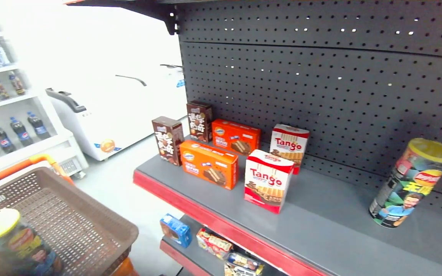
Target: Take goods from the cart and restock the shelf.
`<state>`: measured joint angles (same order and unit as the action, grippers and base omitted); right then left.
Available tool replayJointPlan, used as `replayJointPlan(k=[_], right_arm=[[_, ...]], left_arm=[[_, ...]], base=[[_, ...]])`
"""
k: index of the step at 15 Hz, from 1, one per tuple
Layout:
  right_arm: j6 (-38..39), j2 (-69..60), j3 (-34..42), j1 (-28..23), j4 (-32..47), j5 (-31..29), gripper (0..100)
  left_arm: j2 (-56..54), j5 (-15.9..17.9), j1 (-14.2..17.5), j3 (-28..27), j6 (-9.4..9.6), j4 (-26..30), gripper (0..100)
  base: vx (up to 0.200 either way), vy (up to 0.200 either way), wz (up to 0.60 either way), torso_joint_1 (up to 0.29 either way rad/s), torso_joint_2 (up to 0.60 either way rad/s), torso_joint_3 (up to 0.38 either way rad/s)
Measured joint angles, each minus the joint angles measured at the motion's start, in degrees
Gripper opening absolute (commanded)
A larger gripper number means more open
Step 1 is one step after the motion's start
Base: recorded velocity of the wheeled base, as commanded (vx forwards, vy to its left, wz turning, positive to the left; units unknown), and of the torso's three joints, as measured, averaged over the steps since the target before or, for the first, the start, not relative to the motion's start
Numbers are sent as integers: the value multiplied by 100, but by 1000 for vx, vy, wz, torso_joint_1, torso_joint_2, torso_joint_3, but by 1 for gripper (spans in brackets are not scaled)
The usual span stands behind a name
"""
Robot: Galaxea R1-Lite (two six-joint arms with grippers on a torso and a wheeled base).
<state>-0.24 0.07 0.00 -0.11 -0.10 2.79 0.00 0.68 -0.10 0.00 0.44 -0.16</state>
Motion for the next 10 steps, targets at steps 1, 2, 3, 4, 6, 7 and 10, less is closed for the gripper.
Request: replayJointPlan(k=[1, 2, 3, 4, 6, 7, 10], right_arm=[[2, 0, 0, 0, 5, 0, 100], [0, 0, 0, 0, 5, 0, 100], [2, 0, 0, -5, 5, -1, 100], [0, 0, 0, -5, 2, 0, 100], [2, 0, 0, -5, -4, -4, 100], [0, 2, 0, -2, 0, 0, 100], [2, 0, 0, 1, -4, -11, 100]], left_arm=[[0, 2, 0, 0, 5, 0, 100], [0, 2, 0, 0, 13, 0, 100], [0, 2, 0, 0, 13, 0, 100], [0, 7, 0, 0, 32, 0, 100], [0, 11, 2, 0, 40, 0, 100], [0, 2, 7, 0, 43, -6, 100], [0, -22, 12, -49, 212, -30, 100]], base=[[0, 0, 600, 2, 2, -2], [0, 0, 600, 2, -2, 2], [0, 0, 600, 2, -2, 2], [0, 0, 600, -2, 2, 2], [0, 0, 0, 0, 0, 0], [0, 0, 0, 0, 0, 0], [0, 0, 0, 0, 0, 0]])
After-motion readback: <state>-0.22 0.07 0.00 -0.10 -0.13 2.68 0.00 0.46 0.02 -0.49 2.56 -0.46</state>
